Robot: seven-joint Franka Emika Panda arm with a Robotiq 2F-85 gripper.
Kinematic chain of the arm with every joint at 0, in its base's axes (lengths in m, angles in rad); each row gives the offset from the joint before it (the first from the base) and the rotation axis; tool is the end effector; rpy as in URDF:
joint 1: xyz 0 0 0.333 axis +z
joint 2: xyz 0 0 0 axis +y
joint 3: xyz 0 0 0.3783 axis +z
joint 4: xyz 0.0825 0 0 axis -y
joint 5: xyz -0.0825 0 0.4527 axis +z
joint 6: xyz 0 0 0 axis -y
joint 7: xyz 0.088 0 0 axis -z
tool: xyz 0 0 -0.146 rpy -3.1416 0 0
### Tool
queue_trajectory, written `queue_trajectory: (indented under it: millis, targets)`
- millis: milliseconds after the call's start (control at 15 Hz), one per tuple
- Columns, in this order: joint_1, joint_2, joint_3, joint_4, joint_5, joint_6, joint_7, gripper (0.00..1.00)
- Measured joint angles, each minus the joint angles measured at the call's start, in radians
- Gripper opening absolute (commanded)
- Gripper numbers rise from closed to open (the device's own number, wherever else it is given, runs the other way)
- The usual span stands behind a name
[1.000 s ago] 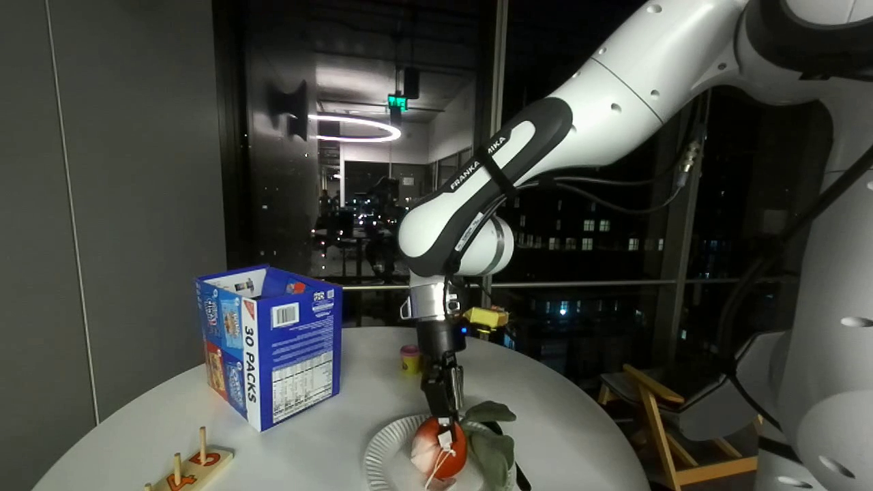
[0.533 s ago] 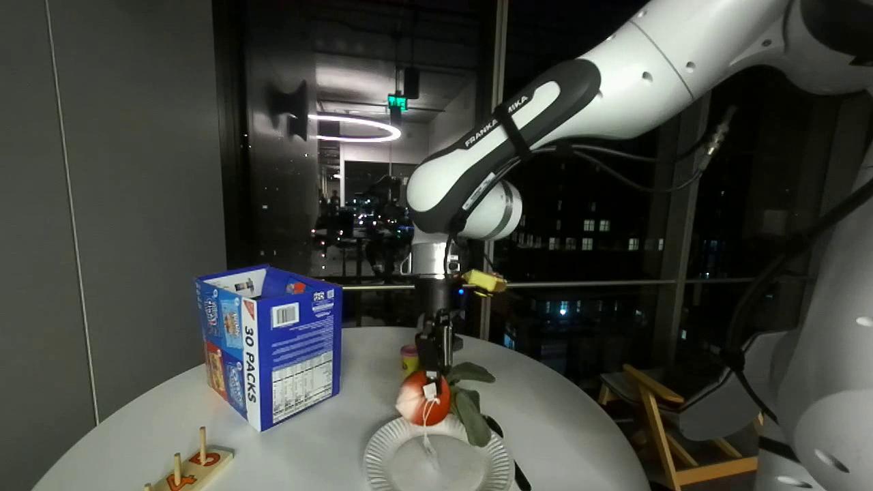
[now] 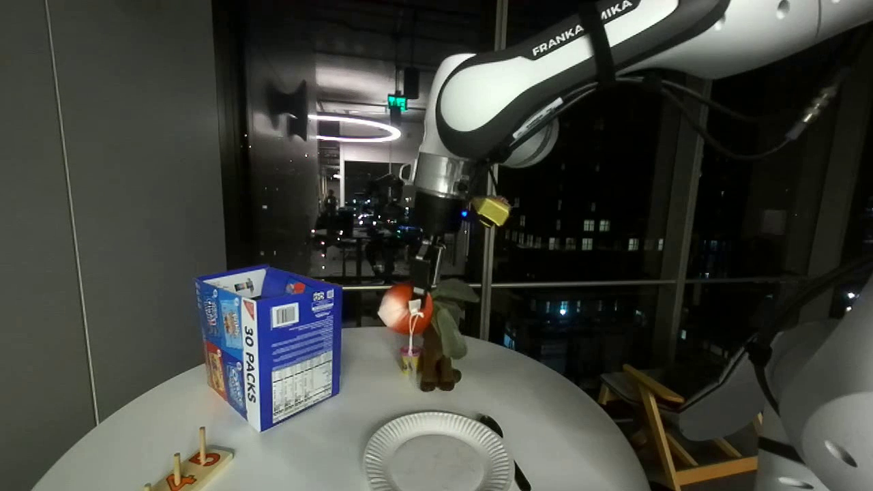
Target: Remove the toy vegetable from the white plate, put it in the blue box, pick up the toy moose and put it on the plate
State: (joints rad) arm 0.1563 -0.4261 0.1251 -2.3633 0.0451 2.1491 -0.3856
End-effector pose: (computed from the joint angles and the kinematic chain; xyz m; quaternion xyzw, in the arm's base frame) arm 0.4673 0.1419 0.5004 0.9439 0.3131 0.1040 0.0116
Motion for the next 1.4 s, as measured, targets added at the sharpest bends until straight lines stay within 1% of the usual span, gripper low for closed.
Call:
queue_trajectory:
  millis: [267, 533, 667, 800, 933, 1000, 1133, 1267, 1400]
  targets:
    - [0.020, 0.002, 0.057, 0.040, -0.106, 0.169, 0.084, 0.08]
    - [0.008, 0.063, 0.115, 0.121, -0.281, 0.339, 0.204, 0.08]
    - [-0.020, 0.110, 0.137, 0.173, -0.398, 0.418, 0.267, 0.08]
    - [-0.067, 0.164, 0.152, 0.224, -0.536, 0.499, 0.338, 0.08]
    - [-0.115, 0.223, 0.159, 0.271, -0.663, 0.560, 0.407, 0.08]
    - [-0.133, 0.254, 0.160, 0.293, -0.707, 0.577, 0.431, 0.08]
    - [-0.144, 0.320, 0.160, 0.332, -0.726, 0.586, 0.440, 0.09]
    - [-0.139, 0.384, 0.160, 0.362, -0.704, 0.587, 0.432, 0.09]
    - [-0.111, 0.441, 0.146, 0.388, -0.669, 0.586, 0.411, 0.09]
